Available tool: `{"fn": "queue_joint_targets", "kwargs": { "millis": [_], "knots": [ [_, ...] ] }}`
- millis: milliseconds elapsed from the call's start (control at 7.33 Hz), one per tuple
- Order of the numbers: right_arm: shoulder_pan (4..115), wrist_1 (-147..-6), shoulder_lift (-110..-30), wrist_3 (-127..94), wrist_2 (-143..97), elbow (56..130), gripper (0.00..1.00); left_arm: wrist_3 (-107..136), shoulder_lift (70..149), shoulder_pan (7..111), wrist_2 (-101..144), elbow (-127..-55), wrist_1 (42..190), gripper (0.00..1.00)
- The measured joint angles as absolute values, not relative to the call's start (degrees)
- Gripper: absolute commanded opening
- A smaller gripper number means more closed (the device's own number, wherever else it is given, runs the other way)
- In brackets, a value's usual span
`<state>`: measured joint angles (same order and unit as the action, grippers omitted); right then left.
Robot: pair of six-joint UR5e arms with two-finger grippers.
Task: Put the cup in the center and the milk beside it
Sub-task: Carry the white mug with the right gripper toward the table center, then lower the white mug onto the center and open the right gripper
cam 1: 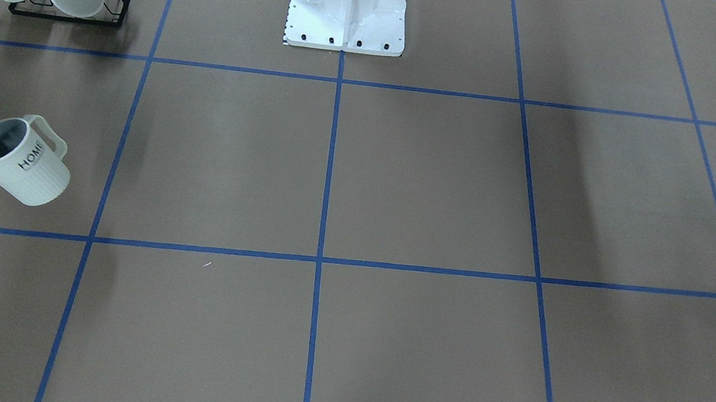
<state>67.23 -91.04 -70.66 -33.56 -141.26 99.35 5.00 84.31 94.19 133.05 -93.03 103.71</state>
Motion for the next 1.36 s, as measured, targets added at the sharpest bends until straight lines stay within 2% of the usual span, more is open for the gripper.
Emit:
{"fn": "queue_joint_targets", "kwargs": {
  "millis": [273, 545, 818, 1364],
  "knots": [
    [59.3, -99.0, -55.3, -45.5, -135.6, 94.6, 0.00, 5.0, 84.3, 94.2, 133.1, -92.5, 103.7, 0.98],
    [53.2, -95.4, -45.9, -63.0, -132.3, 86.3, 0.00, 5.0, 84.3, 94.2, 133.1, -92.0, 103.7, 0.98],
    [48.0, -84.6, -42.4, -77.5, -127.9, 77.8, 0.00, 5.0, 84.3, 94.2, 133.1, -91.6, 103.7, 0.98],
    [44.2, -80.7, -40.1, -82.7, -125.0, 74.4, 0.00, 5.0, 84.4, 94.2, 133.1, -90.8, 104.6, 0.98]
  ]
}}
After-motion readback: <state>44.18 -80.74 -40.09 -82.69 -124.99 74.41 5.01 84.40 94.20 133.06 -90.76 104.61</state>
